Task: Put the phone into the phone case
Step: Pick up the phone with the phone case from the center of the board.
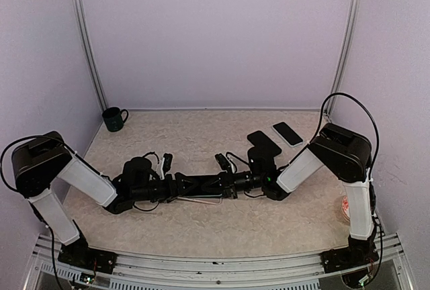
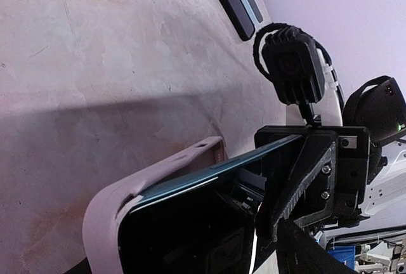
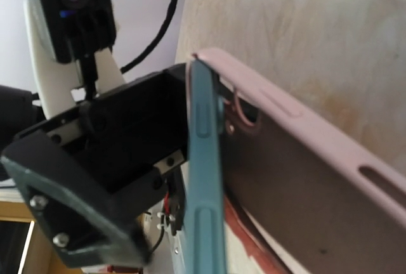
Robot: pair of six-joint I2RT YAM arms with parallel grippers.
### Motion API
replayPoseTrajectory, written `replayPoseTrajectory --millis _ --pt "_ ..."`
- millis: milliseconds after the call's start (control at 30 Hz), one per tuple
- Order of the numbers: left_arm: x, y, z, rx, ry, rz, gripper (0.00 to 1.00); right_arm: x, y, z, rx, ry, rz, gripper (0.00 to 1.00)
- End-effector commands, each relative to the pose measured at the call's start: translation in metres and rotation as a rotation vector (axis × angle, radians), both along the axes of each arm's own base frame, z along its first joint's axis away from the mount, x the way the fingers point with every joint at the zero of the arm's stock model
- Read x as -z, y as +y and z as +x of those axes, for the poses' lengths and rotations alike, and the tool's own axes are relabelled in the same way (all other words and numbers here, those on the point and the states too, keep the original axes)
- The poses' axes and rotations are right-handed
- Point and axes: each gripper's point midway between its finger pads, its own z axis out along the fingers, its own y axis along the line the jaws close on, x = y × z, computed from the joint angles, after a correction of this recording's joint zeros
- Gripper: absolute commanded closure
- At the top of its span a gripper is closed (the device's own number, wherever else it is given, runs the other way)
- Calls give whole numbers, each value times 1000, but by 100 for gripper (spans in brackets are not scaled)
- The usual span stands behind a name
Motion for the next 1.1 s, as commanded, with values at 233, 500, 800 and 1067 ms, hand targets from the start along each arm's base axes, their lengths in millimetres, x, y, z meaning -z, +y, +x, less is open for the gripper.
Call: replayPoseTrajectory --millis 233,500,800,1067 --pt "-40 -27 -10 103 -106 -82 48 -14 10 -14 -61 -52 47 100" --pt "-43 -25 -14 104 -111 -106 62 -14 8 -16 -69 -54 45 94" --pt "-46 -26 -17 118 -111 -131 62 -11 9 -15 -74 -46 28 71" --pt "-41 -26 -18 121 -100 -128 65 -13 7 -11 -68 -56 -10 64"
